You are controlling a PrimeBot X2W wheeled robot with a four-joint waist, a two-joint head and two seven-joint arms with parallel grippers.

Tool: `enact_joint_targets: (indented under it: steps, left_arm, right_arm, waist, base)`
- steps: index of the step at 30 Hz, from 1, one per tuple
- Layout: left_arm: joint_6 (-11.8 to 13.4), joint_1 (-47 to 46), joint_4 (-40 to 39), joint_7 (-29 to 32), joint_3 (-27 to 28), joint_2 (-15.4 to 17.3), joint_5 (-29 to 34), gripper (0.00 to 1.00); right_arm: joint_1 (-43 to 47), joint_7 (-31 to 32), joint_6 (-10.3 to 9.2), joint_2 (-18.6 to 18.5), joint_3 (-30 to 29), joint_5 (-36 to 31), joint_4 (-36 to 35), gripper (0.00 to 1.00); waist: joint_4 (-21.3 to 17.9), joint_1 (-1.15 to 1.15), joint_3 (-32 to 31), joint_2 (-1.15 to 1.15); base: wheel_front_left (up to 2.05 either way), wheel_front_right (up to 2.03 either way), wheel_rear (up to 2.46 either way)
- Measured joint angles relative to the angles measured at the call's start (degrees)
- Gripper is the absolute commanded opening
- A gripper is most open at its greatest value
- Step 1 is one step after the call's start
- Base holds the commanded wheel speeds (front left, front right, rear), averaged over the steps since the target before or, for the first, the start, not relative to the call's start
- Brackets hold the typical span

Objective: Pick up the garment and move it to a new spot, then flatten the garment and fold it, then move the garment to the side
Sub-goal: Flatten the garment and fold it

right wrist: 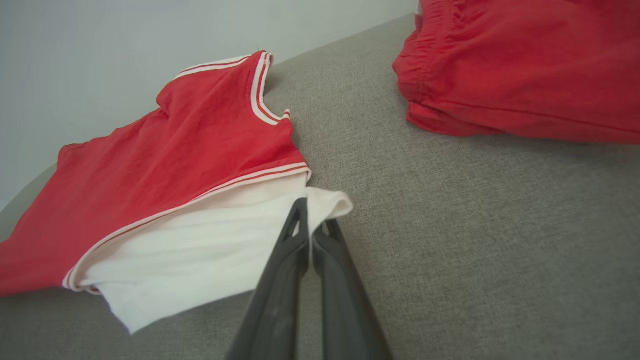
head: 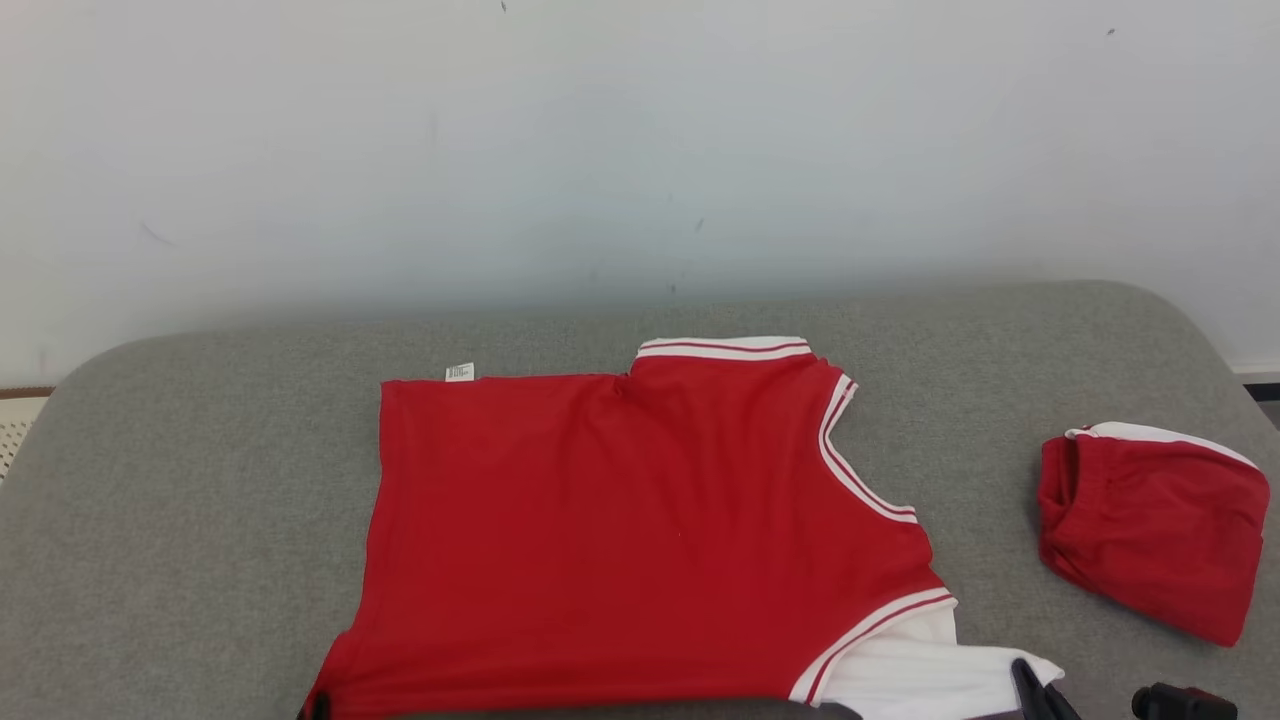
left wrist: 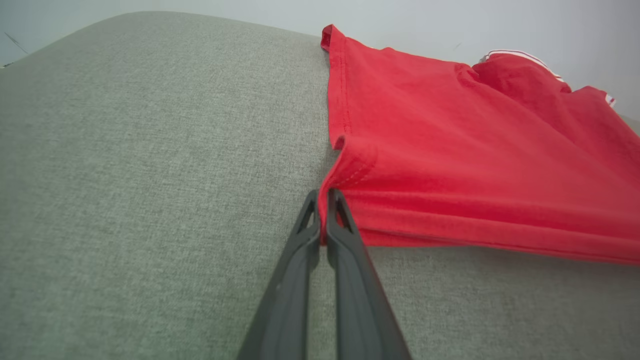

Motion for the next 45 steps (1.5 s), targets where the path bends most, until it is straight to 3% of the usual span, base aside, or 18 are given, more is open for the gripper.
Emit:
enact_joint_targets:
  steps: [13, 24, 33, 45]
  left_arm:
    - [4.0, 6.7, -0.6, 0.0, 2.1, -1.6, 3.9, 0.0]
    - [3.5, 8.7, -0.4, 0.0, 1.9, -2.0, 3.9, 0.0]
    - [2.1, 3.9, -4.6, 0.0, 0.5, -1.9, 3.7, 0.0]
    - [2.2, -4.4, -2.2, 0.0, -3.6, -1.8, 3.3, 0.0]
  right_arm:
    - [5.1, 0.0, 0.02, -0.9, -0.3, -0.5, -1.2, 0.0]
    - [5.7, 0.0, 0.02, -0.8, -0.6, -2.1, -2.8, 0.0]
    - [0.0, -0.1, 0.01, 0.6, -3.6, -5.0, -5.0, 0.0]
    - [-10.4, -0.2, 0.0, 2.7, -4.1, -9.1, 4.0, 0.0]
  waist:
    - [1.4, 0.01, -1.2, 0.01]
    - [4.1, 0.01, -0.7, 0.01]
    - [4.6, 0.01, 1.3, 0.01]
    - [6.2, 0.02, 4.9, 0.02]
  base:
    - [0.0, 0.0, 0.0]
    - [0.0, 0.0, 0.0]
    - [0.0, 0.0, 0.0]
    - [0.0, 0.0, 0.0]
